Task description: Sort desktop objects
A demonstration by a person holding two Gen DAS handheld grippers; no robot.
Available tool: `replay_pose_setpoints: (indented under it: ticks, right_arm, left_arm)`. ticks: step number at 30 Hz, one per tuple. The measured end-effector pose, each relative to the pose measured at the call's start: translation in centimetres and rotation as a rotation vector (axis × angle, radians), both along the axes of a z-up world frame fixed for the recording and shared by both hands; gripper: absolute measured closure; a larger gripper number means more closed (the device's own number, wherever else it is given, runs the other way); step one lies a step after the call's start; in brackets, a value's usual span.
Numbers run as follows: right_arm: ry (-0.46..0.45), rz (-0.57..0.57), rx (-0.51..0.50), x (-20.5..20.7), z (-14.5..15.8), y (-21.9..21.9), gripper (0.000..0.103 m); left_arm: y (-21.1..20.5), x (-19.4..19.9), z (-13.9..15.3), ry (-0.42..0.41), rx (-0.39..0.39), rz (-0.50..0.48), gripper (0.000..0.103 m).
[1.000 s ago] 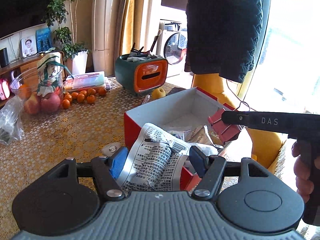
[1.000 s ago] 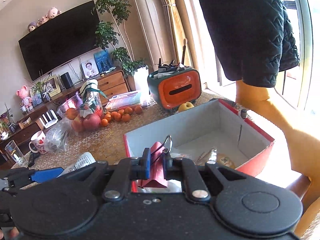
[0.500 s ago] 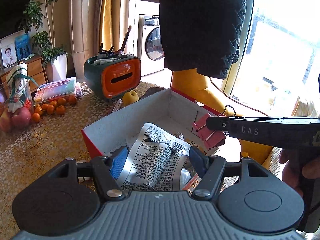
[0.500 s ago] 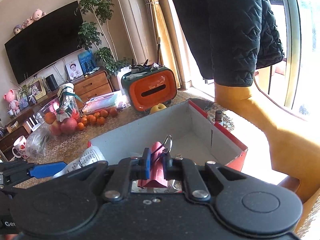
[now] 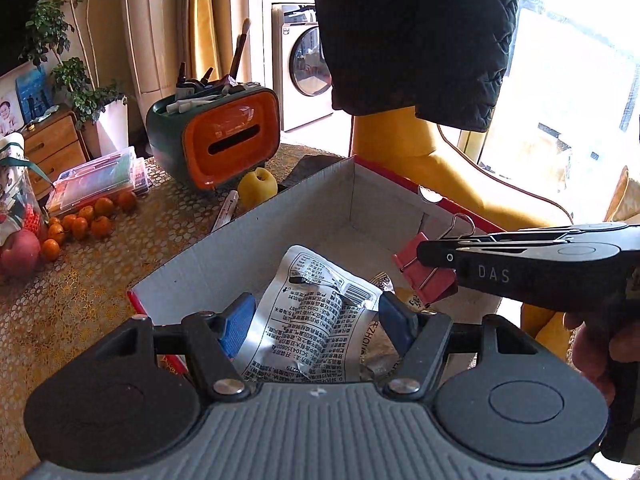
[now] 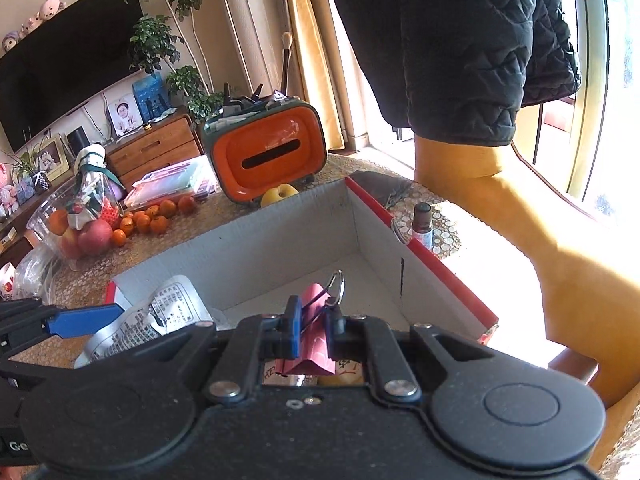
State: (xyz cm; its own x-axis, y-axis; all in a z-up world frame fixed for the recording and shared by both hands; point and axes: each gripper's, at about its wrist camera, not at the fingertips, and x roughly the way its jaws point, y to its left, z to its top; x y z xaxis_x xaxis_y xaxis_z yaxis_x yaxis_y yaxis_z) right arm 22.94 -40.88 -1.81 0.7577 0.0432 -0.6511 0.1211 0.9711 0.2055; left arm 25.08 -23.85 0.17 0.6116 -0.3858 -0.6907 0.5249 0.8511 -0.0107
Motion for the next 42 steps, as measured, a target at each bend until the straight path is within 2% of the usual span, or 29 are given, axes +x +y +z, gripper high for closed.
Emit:
replay_pose_setpoints:
  ticks: [11,16,20,22,25,30,42]
  right_arm:
    - [0.067,0.004,-0.019,3.8,-3.0,-0.1,0.092]
    - [0.092,0.010,-0.027,4.1,-3.7,-0.1,0.092]
    - [0.122,0.017,-0.010,4.1,-3.7,-0.2,0.080]
    - [0.134,0.017,-0.002,3.9,-3.7,-0.3,0.078]
    - [0.133,0.009,0.005,3.3,-3.1,-0.5,0.066]
    - [0.125,0.006,0.005,2.0,-1.5,-0.3,0.065]
    - [0.058,0.066,-0.025,-2.7,3.5,2.3,0.062]
  left_arm:
    - [-0.7,4.5,-3.4,0.111,0.009,0.039,0.036]
    - [-0.6,5.1,-4.6,0.153,0.010,0.037,0.036]
    - [-0.5,5.1,-4.8,0.173,0.000,0.032,0.035]
    - [-0.4,4.7,-4.5,0.167,-0.009,0.039,0.034]
    - [0.0,4.1,-3.6,0.154,-0.028,0.046,0.029]
    - [1.2,2.6,-1.4,0.131,-0.071,0.045,0.028]
    - [4.0,-2.8,3.9,0.056,-0.109,0.027,0.028]
